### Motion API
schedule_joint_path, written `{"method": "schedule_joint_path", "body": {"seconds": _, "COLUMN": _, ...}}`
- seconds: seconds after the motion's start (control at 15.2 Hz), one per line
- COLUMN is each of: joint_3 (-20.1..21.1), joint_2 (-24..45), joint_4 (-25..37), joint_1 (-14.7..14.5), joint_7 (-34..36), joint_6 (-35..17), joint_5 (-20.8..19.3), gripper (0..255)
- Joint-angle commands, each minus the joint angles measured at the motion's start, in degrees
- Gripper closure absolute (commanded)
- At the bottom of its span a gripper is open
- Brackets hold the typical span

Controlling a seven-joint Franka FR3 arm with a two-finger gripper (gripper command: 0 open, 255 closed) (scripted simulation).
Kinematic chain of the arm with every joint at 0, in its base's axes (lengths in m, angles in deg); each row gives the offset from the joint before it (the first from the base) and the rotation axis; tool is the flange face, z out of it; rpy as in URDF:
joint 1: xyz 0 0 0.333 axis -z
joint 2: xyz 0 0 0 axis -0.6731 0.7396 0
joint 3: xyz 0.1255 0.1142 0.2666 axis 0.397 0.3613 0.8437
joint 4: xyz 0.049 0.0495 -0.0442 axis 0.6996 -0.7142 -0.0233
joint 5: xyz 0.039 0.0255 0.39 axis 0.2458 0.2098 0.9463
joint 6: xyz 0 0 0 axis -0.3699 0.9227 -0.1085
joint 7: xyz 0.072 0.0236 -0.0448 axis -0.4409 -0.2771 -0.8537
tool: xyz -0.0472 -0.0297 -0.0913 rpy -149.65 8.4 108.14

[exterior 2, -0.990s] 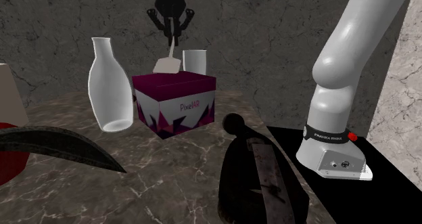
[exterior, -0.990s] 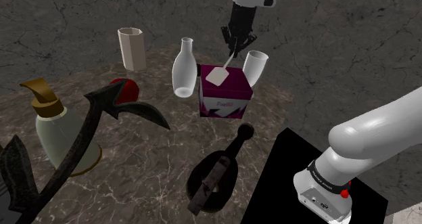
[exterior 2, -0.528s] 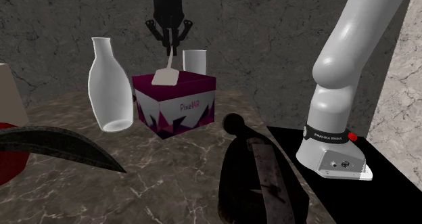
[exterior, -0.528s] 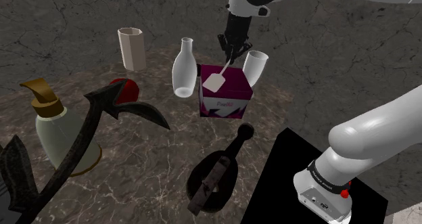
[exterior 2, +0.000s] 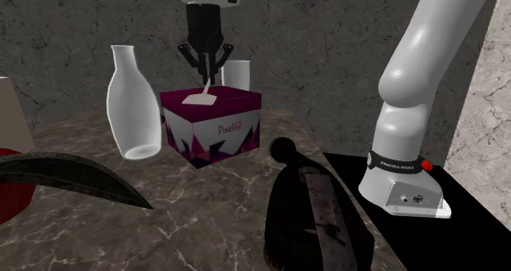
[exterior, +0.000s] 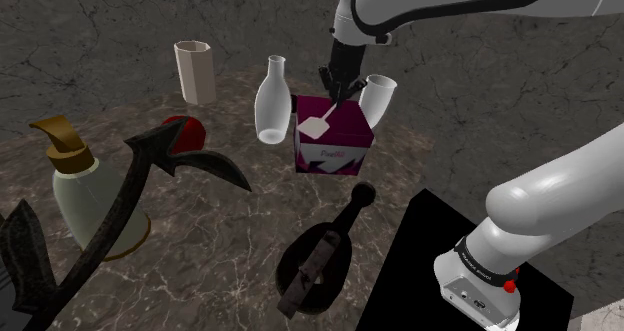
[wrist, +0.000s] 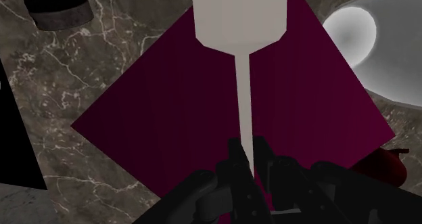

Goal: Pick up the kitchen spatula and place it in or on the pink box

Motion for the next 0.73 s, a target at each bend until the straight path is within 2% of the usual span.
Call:
{"method": "schedule_joint_path", "body": {"seconds": 0.0, "joint_3": 0.25, "joint_2": 0.28, "joint_4": -1.21, "joint_1": -0.05, "joint_7": 0.27, "joint_6": -1.48, "joint_5": -0.11, "gripper": 255}}
{"method": "schedule_joint_path", "body": {"seconds": 0.46, "joint_3": 0.25, "joint_2": 0.28, "joint_4": -1.21, "joint_1": -0.06, "joint_7": 0.27, "joint_6": -1.48, "joint_5": -0.11, "gripper": 255}}
{"method": "schedule_joint_path", "body": {"seconds": 0.53, "joint_3": 0.25, "joint_2": 0.28, "joint_4": -1.21, "joint_1": -0.06, "joint_7": 0.27, "joint_6": -1.48, "joint_5": -0.11, "gripper": 0}}
{"method": "schedule_joint_path", "body": {"seconds": 0.66, "joint_3": 0.25, "joint_2": 0.28, "joint_4": -1.22, "joint_1": -0.06, "joint_7": 0.27, "joint_6": -1.48, "joint_5": -0.10, "gripper": 0}}
